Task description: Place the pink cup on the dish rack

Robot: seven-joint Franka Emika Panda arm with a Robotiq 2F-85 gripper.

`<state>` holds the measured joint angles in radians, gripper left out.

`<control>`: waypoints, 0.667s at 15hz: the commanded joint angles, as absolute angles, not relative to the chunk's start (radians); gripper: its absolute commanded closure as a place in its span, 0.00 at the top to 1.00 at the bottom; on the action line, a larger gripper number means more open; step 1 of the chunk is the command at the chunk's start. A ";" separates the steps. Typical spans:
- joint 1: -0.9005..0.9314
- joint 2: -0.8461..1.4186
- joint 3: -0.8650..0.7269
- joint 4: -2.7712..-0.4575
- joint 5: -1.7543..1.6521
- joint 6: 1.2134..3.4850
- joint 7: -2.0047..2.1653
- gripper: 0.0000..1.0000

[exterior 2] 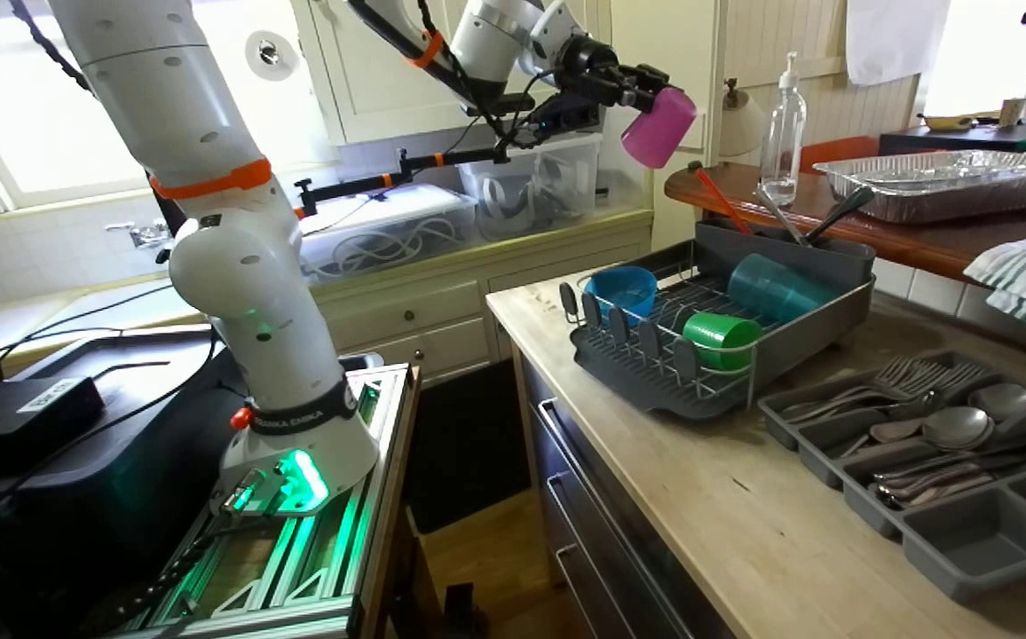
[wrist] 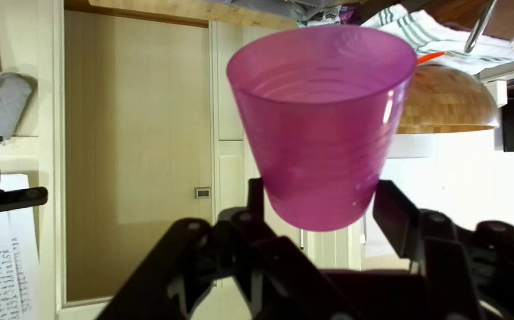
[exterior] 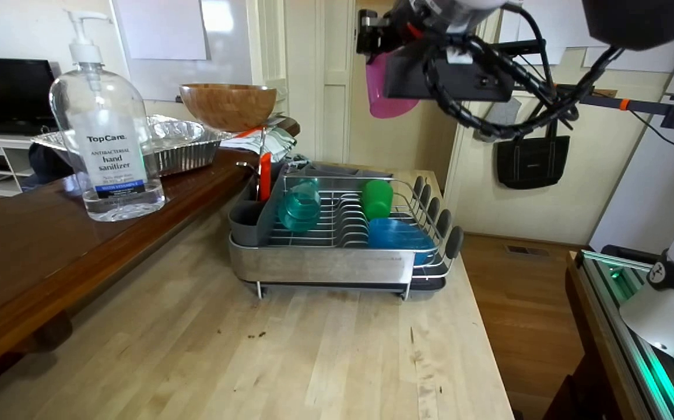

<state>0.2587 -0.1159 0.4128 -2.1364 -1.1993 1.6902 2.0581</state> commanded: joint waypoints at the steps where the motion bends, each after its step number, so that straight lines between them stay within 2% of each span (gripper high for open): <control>1: 0.294 -0.037 0.397 -2.116 -1.262 1.691 2.126 0.38; 7: 0.299 0.070 0.365 -2.023 -1.347 1.853 2.033 0.38; 8: 0.304 0.035 0.364 -2.058 -1.322 1.790 2.064 0.63; 10: 0.305 0.058 0.359 -2.035 -1.327 1.828 2.042 0.63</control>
<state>0.2849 0.0567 0.3785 -2.0370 -1.3280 1.8296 2.0425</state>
